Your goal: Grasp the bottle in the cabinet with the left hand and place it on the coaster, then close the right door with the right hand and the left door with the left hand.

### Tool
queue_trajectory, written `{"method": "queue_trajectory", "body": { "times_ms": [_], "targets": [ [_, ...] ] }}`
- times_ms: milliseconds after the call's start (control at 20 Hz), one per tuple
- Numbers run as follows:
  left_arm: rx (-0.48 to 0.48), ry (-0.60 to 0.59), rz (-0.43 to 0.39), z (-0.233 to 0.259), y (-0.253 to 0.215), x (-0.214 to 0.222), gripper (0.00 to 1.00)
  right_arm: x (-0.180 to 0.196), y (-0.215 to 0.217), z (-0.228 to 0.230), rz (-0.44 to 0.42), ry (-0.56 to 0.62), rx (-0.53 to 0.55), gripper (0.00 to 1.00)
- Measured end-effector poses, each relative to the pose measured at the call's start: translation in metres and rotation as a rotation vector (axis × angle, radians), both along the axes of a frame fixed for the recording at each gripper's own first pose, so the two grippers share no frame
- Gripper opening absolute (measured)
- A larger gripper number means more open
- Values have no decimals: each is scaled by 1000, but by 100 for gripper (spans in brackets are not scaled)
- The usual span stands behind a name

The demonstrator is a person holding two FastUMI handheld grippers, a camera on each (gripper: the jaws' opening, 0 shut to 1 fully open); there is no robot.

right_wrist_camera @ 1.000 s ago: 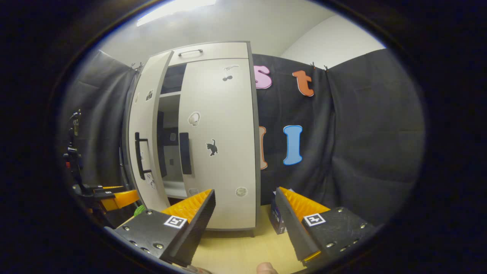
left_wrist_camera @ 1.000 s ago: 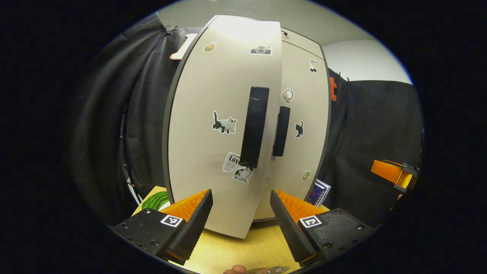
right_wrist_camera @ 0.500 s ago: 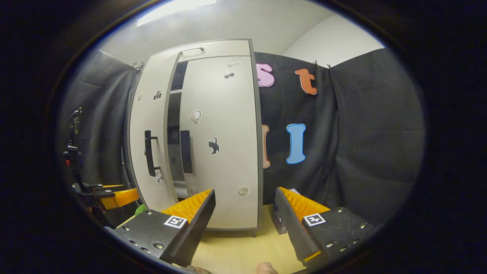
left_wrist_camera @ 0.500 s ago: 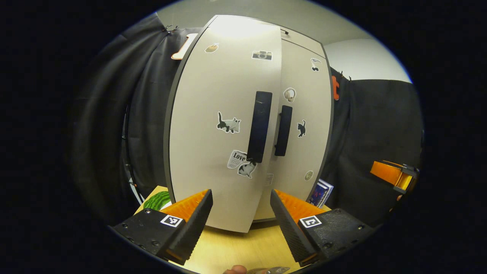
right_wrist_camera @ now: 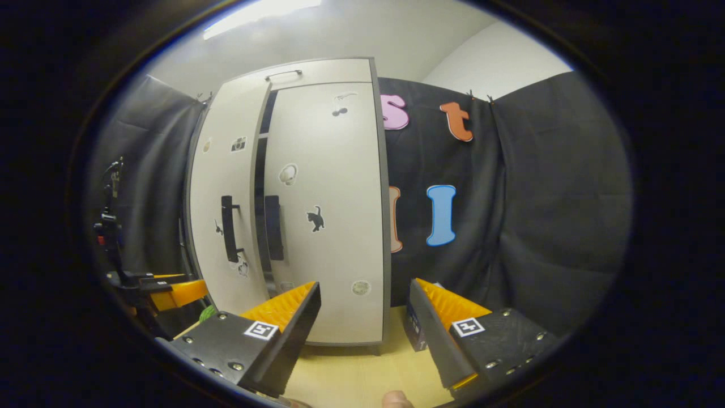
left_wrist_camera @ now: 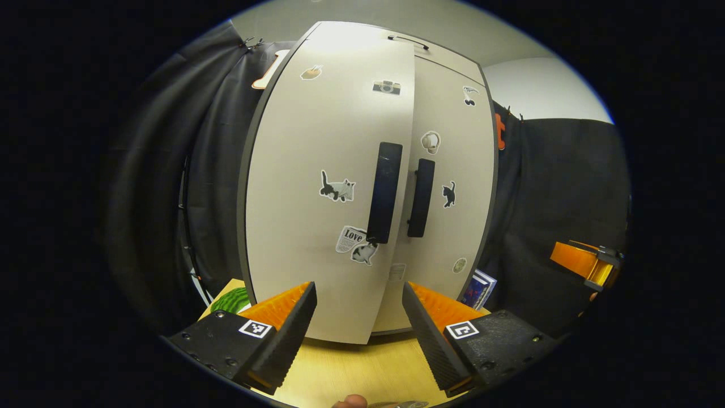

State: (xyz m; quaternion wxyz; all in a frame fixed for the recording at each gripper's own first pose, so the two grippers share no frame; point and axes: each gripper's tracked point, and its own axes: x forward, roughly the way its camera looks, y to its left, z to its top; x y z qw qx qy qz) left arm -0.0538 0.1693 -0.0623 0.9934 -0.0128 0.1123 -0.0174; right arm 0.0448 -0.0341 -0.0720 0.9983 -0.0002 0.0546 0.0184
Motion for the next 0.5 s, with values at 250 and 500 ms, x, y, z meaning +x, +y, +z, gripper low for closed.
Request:
{"method": "queue_trajectory", "body": {
  "times_ms": [250,500],
  "targets": [
    [-3,-48,38,27,-2,3,96,10,4,7,37,-18,7,96],
    [29,-80,75,43,-12,-2,96,16,-1,8,79,-24,22,96]
  ]
}}
